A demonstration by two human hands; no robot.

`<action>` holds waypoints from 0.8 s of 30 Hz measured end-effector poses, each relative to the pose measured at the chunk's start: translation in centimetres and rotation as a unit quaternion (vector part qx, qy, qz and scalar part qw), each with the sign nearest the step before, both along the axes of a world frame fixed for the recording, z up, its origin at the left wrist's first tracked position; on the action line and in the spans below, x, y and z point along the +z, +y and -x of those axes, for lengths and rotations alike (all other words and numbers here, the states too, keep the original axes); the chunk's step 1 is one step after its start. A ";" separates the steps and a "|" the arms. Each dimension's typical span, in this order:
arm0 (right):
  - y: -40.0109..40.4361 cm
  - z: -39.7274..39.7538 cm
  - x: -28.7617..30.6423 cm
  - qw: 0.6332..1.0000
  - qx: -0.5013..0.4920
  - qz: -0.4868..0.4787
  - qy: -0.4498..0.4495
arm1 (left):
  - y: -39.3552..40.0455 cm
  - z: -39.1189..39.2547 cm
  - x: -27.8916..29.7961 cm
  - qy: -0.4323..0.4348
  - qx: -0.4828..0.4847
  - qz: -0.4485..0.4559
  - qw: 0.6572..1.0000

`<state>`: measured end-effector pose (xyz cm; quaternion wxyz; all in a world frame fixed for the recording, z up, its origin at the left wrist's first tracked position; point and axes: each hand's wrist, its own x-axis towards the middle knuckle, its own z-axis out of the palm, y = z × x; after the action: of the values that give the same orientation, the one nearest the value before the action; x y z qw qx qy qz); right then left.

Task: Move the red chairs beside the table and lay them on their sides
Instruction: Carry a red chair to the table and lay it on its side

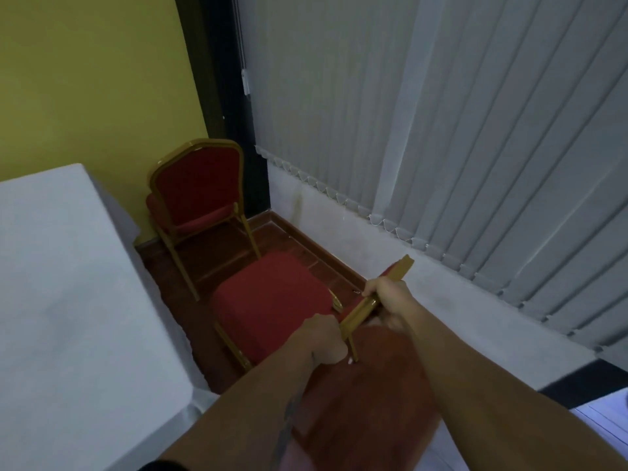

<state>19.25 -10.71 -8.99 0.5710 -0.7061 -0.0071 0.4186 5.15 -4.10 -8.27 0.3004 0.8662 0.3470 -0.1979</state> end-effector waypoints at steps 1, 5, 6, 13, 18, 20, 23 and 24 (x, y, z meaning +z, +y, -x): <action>0.3 -0.2 -0.1 1.000 0.014 0.001 0.004 | 0.0 0.1 0.2 0.002 0.004 -0.003 1.000; 1.8 -0.7 0.1 0.998 0.055 0.018 0.013 | 0.7 0.6 0.5 0.007 0.014 -0.010 1.000; 2.2 -0.7 0.2 0.998 0.061 0.019 0.014 | 1.1 0.7 0.6 0.008 0.017 -0.010 1.000; 5.8 -1.9 -0.3 0.993 0.113 0.013 0.033 | 4.1 1.7 0.5 0.017 0.043 -0.030 0.998; 8.5 -4.6 -1.7 0.992 0.107 0.008 0.058 | 6.1 1.0 0.5 0.060 0.047 -0.031 0.997; 9.1 -4.6 -2.1 0.993 0.089 -0.013 0.082 | 6.9 1.4 0.9 0.089 0.043 -0.042 0.994; 9.9 -8.0 -2.4 0.982 0.143 -0.010 0.121 | 6.6 -2.1 1.1 0.144 0.088 -0.034 0.985; 10.4 -7.5 -2.5 0.982 0.138 -0.024 0.123 | 6.8 -1.8 1.4 0.156 0.094 -0.043 0.982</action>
<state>26.74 -0.34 -11.50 0.5216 -0.6272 -0.0440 0.5768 6.97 2.71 -6.83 0.2225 0.8001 0.4777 -0.2866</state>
